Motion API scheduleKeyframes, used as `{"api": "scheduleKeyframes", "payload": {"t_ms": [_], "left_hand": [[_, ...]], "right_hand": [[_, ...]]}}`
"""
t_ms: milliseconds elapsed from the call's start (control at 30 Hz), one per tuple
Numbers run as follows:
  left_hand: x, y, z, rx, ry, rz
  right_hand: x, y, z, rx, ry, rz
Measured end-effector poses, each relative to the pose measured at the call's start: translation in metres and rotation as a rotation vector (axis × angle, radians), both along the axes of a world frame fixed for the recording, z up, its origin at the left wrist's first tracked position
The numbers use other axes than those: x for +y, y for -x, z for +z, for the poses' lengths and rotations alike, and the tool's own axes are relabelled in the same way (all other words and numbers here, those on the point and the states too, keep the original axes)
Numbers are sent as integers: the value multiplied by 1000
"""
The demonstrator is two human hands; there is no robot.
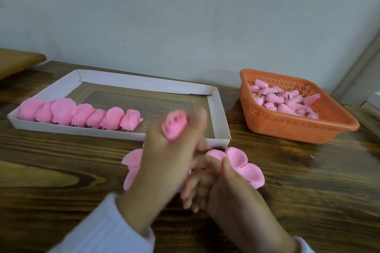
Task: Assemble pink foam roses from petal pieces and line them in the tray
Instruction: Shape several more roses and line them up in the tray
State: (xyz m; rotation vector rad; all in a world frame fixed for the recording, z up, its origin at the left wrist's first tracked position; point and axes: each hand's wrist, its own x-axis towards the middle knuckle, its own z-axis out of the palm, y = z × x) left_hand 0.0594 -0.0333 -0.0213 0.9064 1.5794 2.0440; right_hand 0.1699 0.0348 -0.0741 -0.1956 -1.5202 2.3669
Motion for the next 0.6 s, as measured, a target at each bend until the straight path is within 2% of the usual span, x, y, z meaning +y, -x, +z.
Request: {"api": "scheduleKeyframes", "payload": {"t_ms": [67, 167, 300, 433, 600], "left_hand": [[9, 26, 12, 50, 73, 133], [23, 69, 23, 84, 204, 196], [36, 120, 23, 137, 408, 152], [46, 141, 17, 326, 634, 51], [58, 146, 10, 625, 923, 43]], "right_hand": [[-4, 7, -1, 14, 5, 13], [0, 5, 1, 18, 29, -5], [1, 4, 1, 14, 46, -47], [2, 4, 0, 24, 55, -48], [2, 5, -1, -37, 4, -80]]}}
